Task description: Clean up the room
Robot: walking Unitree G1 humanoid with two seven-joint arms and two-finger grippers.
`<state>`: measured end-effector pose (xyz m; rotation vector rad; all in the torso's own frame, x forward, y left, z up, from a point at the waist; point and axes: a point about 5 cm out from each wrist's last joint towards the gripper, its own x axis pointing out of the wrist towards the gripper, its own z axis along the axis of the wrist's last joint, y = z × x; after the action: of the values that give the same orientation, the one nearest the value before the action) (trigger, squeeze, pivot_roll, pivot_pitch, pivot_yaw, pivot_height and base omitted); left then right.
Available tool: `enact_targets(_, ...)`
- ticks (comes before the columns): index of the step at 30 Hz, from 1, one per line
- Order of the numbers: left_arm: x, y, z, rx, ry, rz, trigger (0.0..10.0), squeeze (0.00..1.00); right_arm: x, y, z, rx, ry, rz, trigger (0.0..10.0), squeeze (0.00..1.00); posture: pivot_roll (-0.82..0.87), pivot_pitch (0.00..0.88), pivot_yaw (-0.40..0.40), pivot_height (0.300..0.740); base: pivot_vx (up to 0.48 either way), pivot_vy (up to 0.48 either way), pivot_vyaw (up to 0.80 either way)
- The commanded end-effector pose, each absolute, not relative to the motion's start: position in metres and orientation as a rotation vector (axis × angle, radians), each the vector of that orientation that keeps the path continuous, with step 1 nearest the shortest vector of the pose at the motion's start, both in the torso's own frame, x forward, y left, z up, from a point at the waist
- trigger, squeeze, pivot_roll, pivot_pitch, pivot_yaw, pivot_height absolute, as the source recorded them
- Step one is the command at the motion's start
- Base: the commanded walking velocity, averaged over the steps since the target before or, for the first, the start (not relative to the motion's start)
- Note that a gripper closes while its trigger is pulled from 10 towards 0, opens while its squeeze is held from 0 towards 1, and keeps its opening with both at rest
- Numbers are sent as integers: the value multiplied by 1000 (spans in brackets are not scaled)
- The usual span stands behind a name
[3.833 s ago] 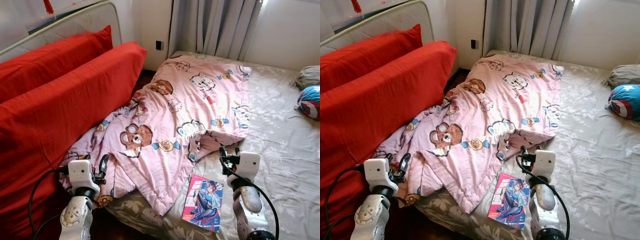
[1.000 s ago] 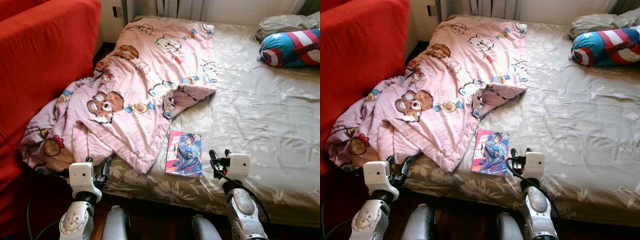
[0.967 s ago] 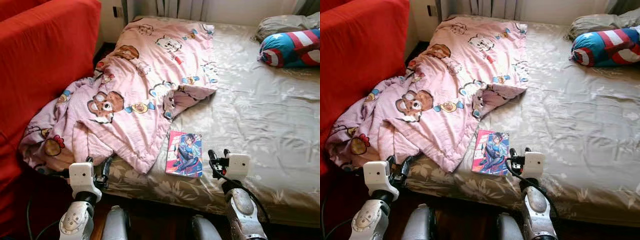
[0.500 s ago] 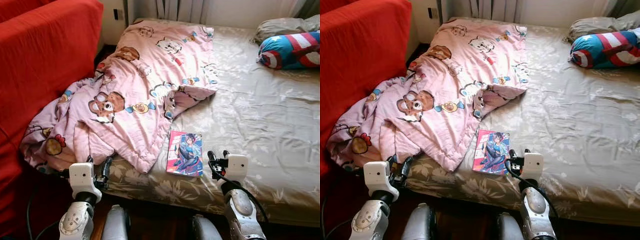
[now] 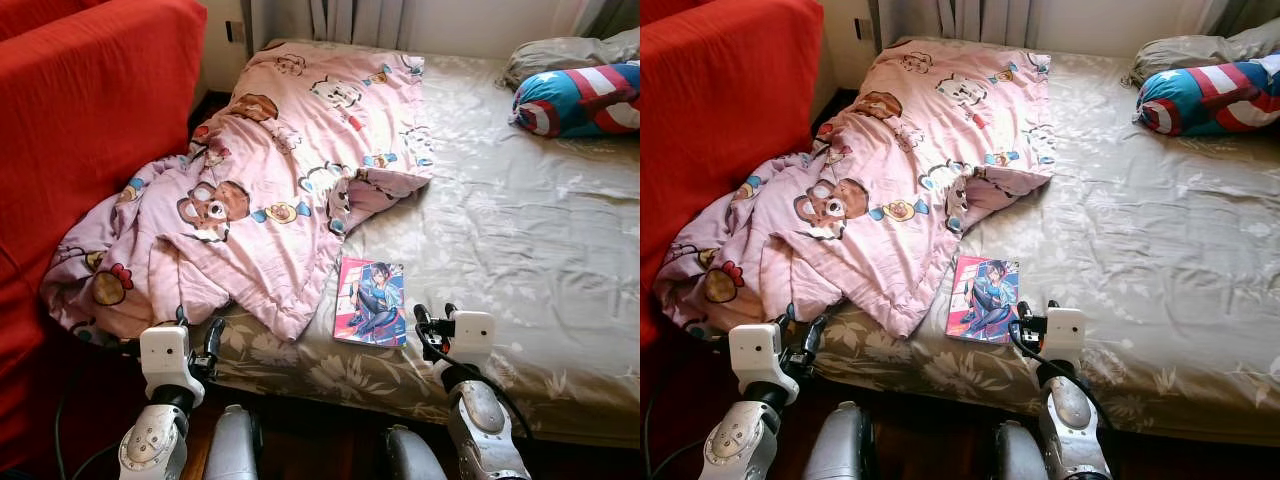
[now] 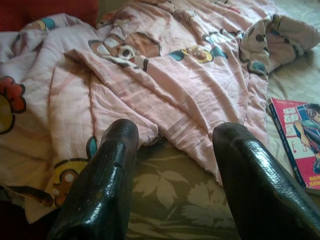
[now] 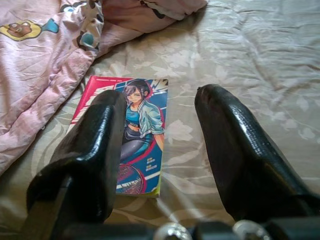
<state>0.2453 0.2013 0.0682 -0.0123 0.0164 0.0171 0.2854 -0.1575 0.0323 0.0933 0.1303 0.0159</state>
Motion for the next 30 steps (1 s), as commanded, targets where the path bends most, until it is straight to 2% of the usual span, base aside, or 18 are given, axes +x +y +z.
enact_targets(1, 244, 200, 67, -11, 30, 8, 10000, 0, 284, -156, 30, 85, 137, 25, 10000, 0, 56, 168, -45, 620, 0, 0, 0)
enact_targets(8, 243, 199, 66, -13, 34, -2, 10000, 0, 282, -152, 28, 83, 141, 47, 10000, 0, 62, 166, -43, 620, 0, 0, 764)
enact_targets(20, 245, 199, 67, -8, 35, -14, 10000, 0, 283, -154, 28, 106, 138, 33, 10000, 0, 60, 156, -36, 620, 0, 0, 0)
enact_targets(27, 245, 198, 67, -7, 37, -24, 10000, 0, 282, -152, 27, 80, 137, 55, 10000, 0, 61, 156, -35, 620, 268, 0, 0)
enact_targets(30, 244, 198, 67, -6, 38, -25, 10000, 0, 281, -152, 27, 85, 138, 55, 10000, 0, 59, 162, -36, 620, 291, 0, 696)
